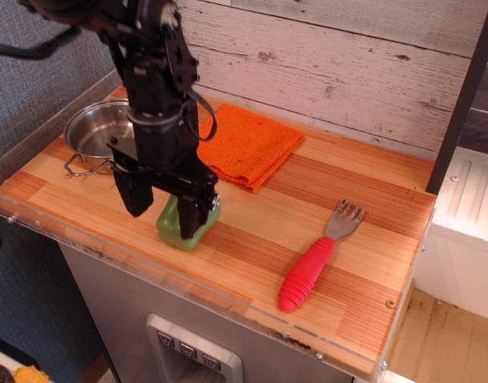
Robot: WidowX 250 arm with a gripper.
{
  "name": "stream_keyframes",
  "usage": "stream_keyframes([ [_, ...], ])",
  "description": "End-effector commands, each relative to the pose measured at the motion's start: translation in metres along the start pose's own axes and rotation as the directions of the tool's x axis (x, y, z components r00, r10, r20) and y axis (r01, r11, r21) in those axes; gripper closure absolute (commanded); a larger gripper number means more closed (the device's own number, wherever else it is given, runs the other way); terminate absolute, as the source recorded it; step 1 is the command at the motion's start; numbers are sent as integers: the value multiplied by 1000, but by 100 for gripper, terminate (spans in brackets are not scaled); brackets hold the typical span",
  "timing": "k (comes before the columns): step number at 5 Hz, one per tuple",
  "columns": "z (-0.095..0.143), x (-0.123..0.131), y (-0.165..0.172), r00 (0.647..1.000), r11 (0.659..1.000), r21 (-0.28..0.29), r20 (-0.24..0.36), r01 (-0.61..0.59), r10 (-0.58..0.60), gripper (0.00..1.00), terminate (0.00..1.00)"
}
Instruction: Put the pepper inside the pot.
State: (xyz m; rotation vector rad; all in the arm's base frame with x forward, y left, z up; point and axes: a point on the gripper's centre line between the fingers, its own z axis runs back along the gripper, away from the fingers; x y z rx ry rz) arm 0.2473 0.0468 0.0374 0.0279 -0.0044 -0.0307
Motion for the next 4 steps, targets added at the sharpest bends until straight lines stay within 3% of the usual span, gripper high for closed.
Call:
stream_keyframes([
  [1,-11,21,-7,999,1000,-4,37,23,-23,0,0],
  [2,-15,21,-12,998,999,8,29,50,-51,100,0],
  [3,5,19,-6,996,998,15,69,59,-60,100,0],
  [4,48,18,37,989,999,27,146,-31,27,100,0],
])
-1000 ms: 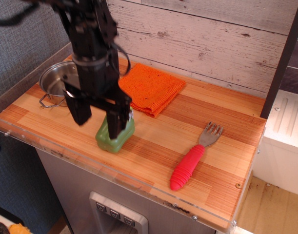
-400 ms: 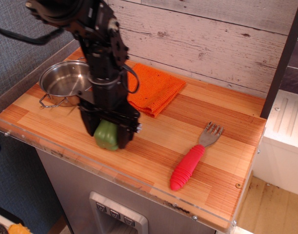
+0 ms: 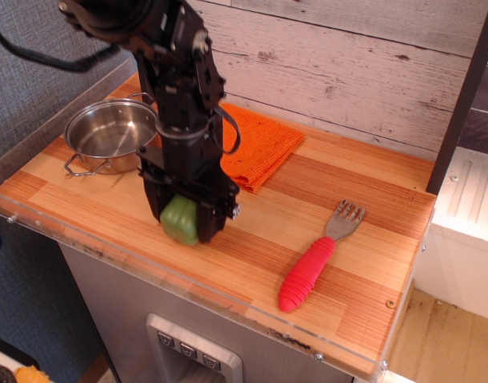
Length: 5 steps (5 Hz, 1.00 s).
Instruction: Put the pepper inside the pot.
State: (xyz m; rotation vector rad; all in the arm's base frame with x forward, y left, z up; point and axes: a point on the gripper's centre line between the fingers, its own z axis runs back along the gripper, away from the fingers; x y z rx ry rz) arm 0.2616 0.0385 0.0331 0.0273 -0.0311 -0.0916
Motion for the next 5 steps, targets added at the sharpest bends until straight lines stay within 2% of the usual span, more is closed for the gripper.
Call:
stream_keyframes([
  [1,65,2,96,972,978,33,130,-204,198,100,0],
  [2,54,0,138,958,962,21,99,-272,268,100,0],
  [3,40,4,148,956,958,6,72,-286,285,100,0],
  [4,32,15,148,957,960,-16,70,-280,281,100,0],
  [5,35,24,147,959,964,-24,95,-265,266,100,0],
])
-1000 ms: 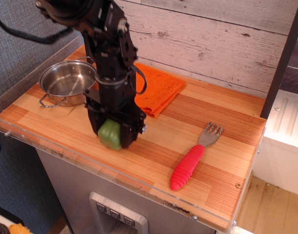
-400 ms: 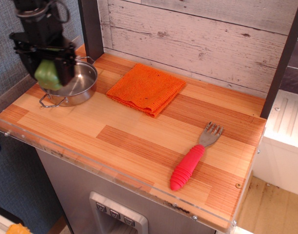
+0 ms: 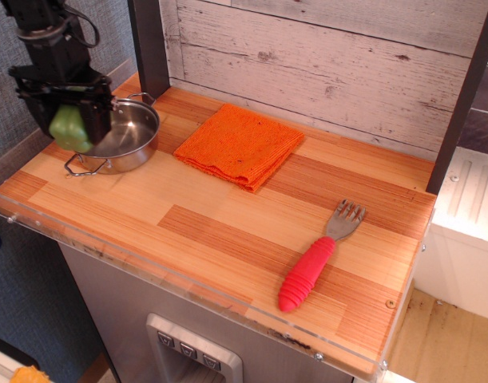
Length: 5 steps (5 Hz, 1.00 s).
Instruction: Put the pepper inside the pot.
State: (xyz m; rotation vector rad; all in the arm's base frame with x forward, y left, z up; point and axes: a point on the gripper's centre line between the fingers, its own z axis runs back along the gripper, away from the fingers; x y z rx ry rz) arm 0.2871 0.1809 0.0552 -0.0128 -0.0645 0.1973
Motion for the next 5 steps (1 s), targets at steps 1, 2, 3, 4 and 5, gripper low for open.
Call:
stream_keyframes([
  [1,20,15,-1,996,1000,20,81,24,-26,100,0],
  [2,20,13,-4,997,999,28,79,23,-25,0,0],
  [3,28,13,-9,995,999,30,95,34,-37,0,0],
  [4,48,5,-24,992,997,44,107,69,-73,0,0],
  [5,68,-20,-63,986,991,35,100,128,-131,0,0],
])
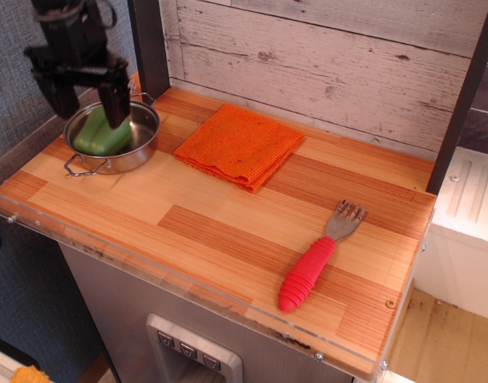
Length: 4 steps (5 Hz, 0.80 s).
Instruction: Put the pepper inside the pot.
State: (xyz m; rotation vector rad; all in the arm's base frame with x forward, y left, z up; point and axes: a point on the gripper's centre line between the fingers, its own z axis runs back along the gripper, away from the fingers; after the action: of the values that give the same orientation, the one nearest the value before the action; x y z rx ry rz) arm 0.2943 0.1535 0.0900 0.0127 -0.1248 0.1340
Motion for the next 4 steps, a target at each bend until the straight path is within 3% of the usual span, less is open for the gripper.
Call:
stream_keyframes([
  [1,36,-36,-68,992,993,-7,30,120,-120,0,0],
  [4,30,-45,-87,988,988,-8,-2,152,-152,0,0],
])
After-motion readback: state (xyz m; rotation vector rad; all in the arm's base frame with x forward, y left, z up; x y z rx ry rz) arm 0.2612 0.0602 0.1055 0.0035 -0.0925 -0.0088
